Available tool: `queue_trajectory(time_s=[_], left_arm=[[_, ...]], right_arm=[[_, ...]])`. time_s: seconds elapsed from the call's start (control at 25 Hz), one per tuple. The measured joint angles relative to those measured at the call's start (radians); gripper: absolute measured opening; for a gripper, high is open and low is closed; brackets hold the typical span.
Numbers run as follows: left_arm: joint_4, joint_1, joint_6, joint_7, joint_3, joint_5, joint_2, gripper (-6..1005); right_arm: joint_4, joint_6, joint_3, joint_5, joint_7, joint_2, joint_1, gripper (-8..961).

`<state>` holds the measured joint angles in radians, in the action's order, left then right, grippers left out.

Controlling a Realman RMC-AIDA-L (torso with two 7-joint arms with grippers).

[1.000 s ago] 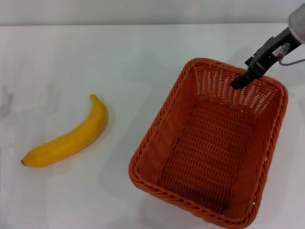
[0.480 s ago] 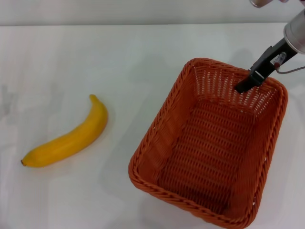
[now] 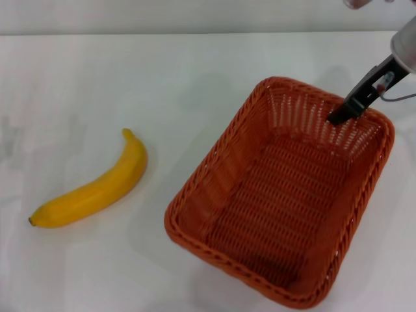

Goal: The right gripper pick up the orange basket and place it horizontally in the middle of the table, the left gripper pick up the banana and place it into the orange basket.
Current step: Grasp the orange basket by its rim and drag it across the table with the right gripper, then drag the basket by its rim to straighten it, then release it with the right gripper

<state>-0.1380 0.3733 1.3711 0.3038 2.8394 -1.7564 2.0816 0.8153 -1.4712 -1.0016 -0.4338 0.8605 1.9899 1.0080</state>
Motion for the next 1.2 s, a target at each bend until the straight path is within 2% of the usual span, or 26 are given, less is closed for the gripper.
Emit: queue_trajectory(time_s=[0.12, 0.24, 0.48, 0.92, 1.04, 1.2], left_arm=[[0.000, -0.003, 0.003, 0.000, 0.000, 0.000, 0.000, 890], [0.000, -0.004, 0.007, 0.000, 0.000, 0.000, 0.000, 890], [0.001, -0.004, 0.008, -0.001, -0.007, 0.000, 0.000, 890], [0.012, 0.023, 0.008, -0.002, -0.010, -0.001, -0.001, 890], [0.014, 0.032, 0.008, -0.001, -0.011, -0.002, -0.001, 890], [0.025, 0.048, 0.008, 0.000, -0.011, -0.003, -0.001, 889]], right_arm=[[0.008, -0.028, 0.032, -0.005, -0.036, -0.019, 0.009, 250], [0.001, -0.065, 0.094, -0.006, -0.063, -0.048, 0.027, 234], [-0.001, -0.116, 0.209, -0.018, -0.099, -0.080, 0.038, 201], [-0.070, -0.143, 0.365, -0.145, -0.200, -0.171, 0.022, 179], [-0.091, -0.133, 0.415, -0.172, -0.221, -0.182, 0.001, 177], [-0.089, -0.113, 0.467, -0.239, -0.250, -0.183, -0.050, 176]])
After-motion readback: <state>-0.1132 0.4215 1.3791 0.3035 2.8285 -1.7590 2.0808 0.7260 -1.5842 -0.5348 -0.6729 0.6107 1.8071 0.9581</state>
